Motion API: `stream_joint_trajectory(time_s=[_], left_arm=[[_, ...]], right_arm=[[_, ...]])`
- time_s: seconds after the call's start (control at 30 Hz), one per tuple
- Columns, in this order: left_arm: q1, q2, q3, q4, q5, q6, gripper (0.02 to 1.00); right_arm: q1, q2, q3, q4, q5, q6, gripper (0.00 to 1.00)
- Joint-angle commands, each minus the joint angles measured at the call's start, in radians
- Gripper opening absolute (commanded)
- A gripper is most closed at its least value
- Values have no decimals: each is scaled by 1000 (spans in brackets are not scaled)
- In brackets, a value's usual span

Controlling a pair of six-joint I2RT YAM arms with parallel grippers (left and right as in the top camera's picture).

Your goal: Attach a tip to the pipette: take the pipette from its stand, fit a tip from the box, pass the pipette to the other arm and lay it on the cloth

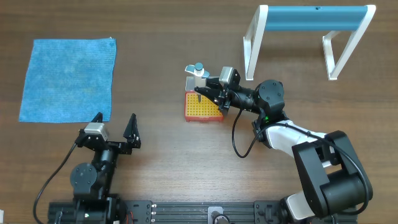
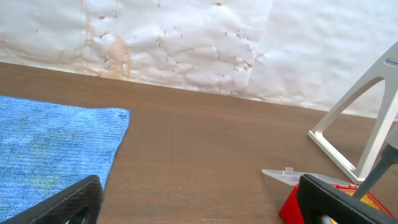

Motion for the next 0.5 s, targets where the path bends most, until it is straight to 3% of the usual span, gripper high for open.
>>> stream_joint_trajectory(time_s=[0.03, 0.5], left_arm=[[-3, -6, -3, -5, -10, -16, 998], [-3, -6, -3, -5, -11, -16, 998]], right_arm=[[3, 32, -2, 20, 11, -4, 75], [3, 40, -2, 16, 60, -19, 75]])
